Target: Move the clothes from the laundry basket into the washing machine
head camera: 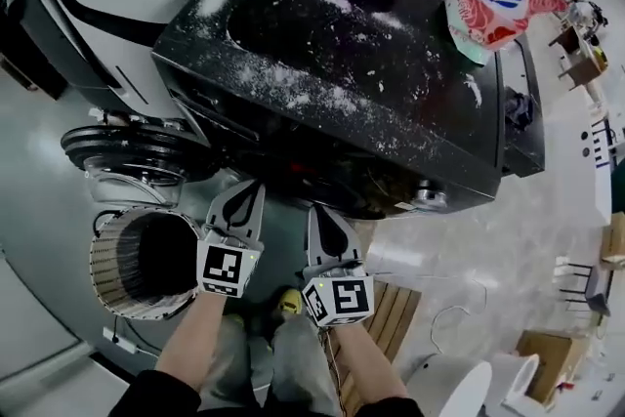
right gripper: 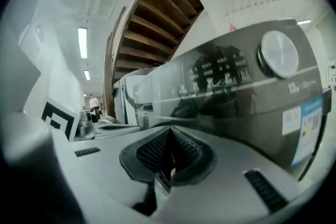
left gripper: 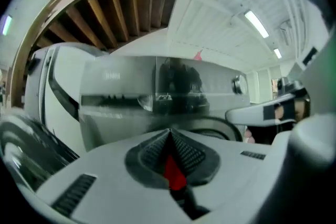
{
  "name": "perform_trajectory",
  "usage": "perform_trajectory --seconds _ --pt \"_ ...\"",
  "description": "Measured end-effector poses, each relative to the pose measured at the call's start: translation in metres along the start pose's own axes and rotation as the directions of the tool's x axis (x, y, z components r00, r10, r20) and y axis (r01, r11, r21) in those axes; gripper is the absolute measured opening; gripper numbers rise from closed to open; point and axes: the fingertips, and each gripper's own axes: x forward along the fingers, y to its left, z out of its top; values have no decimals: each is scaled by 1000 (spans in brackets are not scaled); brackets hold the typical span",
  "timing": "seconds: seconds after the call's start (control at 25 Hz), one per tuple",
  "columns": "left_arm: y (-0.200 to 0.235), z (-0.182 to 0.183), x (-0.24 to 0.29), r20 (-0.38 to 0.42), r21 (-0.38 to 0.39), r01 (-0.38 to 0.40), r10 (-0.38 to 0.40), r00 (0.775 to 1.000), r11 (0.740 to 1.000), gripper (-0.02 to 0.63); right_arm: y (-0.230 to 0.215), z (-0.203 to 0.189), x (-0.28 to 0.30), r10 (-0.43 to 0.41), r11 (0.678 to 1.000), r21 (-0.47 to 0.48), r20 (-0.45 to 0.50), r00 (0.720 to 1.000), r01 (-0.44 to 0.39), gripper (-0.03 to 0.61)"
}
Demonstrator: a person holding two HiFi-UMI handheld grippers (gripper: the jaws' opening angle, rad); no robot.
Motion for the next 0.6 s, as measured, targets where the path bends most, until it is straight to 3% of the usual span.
perform_trajectory --seconds 0.12,0.28,0.6 --pt "17 57 -34 1 40 -35 35 999 999 11 11 56 -7 -5 1000 17 7 1000 5 3" --pt "49 128 -79 9 31 -111 110 994 993 11 29 122 -16 4 1000 23 3 1000 -4 2" --pt "95 228 -162 11 84 -180 179 984 980 11 67 227 -33 -4 1000 -7 40 999 4 3"
